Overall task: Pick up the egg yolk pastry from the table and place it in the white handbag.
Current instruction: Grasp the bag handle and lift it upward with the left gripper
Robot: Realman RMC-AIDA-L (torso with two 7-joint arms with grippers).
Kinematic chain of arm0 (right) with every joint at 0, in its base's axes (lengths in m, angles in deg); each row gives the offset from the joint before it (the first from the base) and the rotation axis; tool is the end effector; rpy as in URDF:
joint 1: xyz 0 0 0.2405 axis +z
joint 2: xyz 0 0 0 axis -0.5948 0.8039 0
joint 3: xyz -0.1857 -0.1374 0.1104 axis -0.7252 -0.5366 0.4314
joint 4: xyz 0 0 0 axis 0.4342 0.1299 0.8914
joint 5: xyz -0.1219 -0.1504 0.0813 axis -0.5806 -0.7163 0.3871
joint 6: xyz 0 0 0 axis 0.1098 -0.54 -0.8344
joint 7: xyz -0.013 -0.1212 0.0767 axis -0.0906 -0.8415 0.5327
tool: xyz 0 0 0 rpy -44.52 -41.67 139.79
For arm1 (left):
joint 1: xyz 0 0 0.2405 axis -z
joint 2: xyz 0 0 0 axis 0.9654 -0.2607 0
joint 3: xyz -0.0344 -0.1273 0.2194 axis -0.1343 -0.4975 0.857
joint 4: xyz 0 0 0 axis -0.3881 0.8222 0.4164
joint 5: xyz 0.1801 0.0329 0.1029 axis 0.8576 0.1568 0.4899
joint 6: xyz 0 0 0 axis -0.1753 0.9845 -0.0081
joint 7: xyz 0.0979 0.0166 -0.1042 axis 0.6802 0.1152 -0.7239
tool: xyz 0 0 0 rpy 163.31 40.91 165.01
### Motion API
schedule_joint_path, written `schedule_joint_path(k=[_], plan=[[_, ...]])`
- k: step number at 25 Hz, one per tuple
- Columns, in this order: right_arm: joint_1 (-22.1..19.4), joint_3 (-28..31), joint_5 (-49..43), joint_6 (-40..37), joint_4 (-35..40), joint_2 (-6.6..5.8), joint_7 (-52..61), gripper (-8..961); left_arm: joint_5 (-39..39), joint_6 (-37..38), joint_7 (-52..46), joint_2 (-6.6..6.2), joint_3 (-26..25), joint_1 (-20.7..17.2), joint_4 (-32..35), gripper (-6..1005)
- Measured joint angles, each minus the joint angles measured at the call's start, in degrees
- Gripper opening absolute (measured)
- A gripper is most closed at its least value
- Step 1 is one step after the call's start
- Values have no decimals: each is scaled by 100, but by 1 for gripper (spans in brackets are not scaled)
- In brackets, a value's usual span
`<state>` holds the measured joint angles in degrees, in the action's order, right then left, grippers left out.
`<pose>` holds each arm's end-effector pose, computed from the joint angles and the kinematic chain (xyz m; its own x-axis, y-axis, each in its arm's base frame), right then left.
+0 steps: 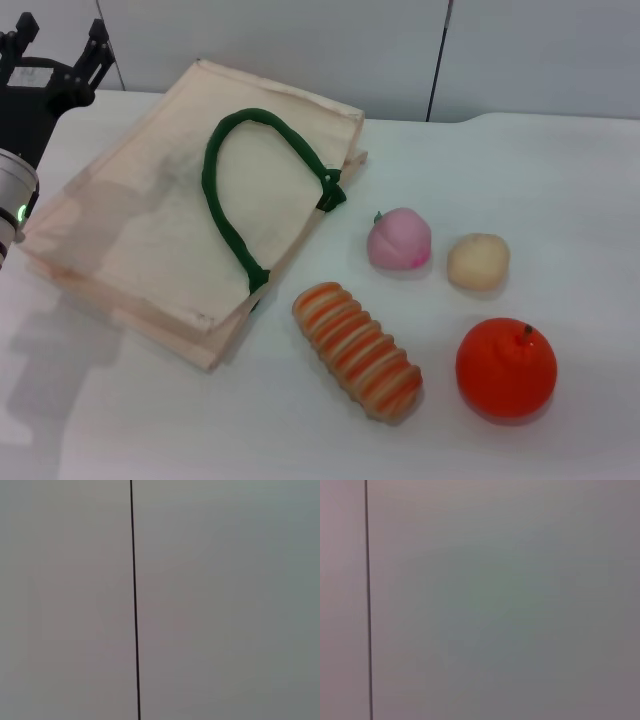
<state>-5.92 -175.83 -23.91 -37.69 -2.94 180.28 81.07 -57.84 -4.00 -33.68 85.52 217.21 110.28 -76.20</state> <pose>0.2993 0.3824 0.0467 0.6029 0.2254 -0.7653 -0.7520 -0.1598 -0.6395 -0.3059 0.3814 0.0383 0.6828 -0.2000 0.7027 0.6946 -0.1206 -0.7092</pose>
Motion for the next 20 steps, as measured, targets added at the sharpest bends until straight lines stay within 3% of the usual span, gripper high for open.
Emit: schedule_joint_path(k=[13,20], plan=[[0,16,14,0,-1,0,0,881,-108,-27,-133,0,0,-15,0,848],[0,20,20,4,-113,-12,0,881,47,-221,-1681,-43,53,-25,-66,847]])
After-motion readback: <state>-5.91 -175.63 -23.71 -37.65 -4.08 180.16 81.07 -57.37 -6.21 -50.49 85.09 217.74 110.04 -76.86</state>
